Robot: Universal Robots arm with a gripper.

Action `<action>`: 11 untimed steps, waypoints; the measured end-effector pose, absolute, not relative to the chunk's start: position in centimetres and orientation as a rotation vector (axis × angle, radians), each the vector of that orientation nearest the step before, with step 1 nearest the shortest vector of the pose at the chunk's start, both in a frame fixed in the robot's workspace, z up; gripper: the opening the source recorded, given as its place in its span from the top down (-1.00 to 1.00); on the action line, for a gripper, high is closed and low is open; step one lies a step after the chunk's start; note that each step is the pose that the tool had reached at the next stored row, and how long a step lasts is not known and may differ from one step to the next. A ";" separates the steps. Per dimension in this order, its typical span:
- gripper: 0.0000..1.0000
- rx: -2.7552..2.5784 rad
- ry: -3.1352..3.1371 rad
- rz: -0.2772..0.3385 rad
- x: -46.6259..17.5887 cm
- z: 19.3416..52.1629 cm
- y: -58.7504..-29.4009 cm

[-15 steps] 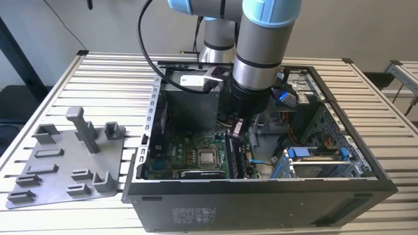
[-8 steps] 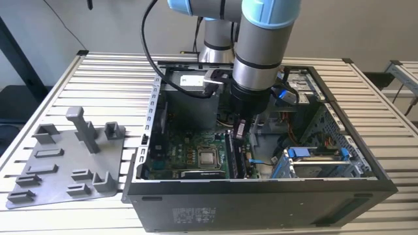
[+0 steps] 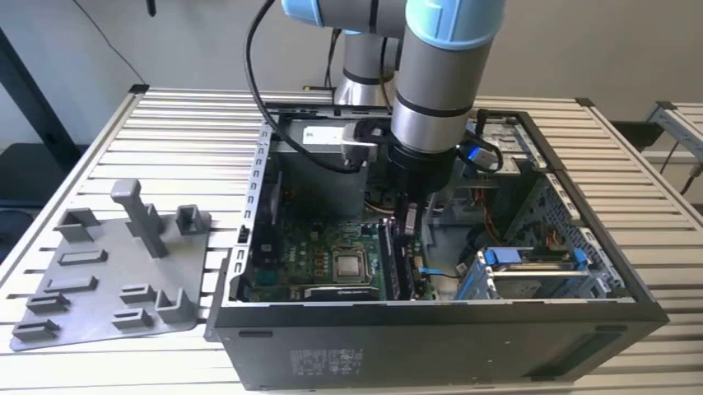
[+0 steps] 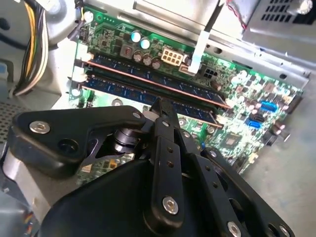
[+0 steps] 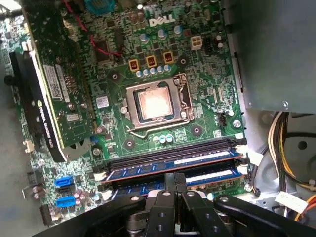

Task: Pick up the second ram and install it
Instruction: 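Press down the second ram until it locks into place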

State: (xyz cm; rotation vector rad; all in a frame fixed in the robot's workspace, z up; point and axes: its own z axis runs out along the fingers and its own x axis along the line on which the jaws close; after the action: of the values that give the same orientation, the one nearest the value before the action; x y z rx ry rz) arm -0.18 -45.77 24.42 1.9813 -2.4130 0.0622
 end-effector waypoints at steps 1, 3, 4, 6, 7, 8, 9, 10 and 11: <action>0.79 2.004 -2.394 0.062 -0.2 24.4 -45.8; 0.79 2.027 -2.376 0.062 -0.2 24.3 -45.8; 0.79 2.030 -2.373 0.063 -0.3 24.3 -45.8; 0.79 2.038 -2.367 0.063 -0.7 24.1 -45.7; 0.79 2.042 -2.365 0.062 -0.9 23.9 -45.7; 0.79 2.046 -2.362 0.061 -1.0 23.8 -45.7; 0.79 2.049 -2.361 0.059 -1.0 23.7 -45.7; 0.79 2.052 -2.360 0.057 -1.0 23.6 -45.7; 0.79 2.053 -2.360 0.056 -1.0 23.4 -45.7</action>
State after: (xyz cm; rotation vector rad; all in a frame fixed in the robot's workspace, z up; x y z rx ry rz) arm -0.99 -45.73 23.42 2.0532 -2.3597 0.0557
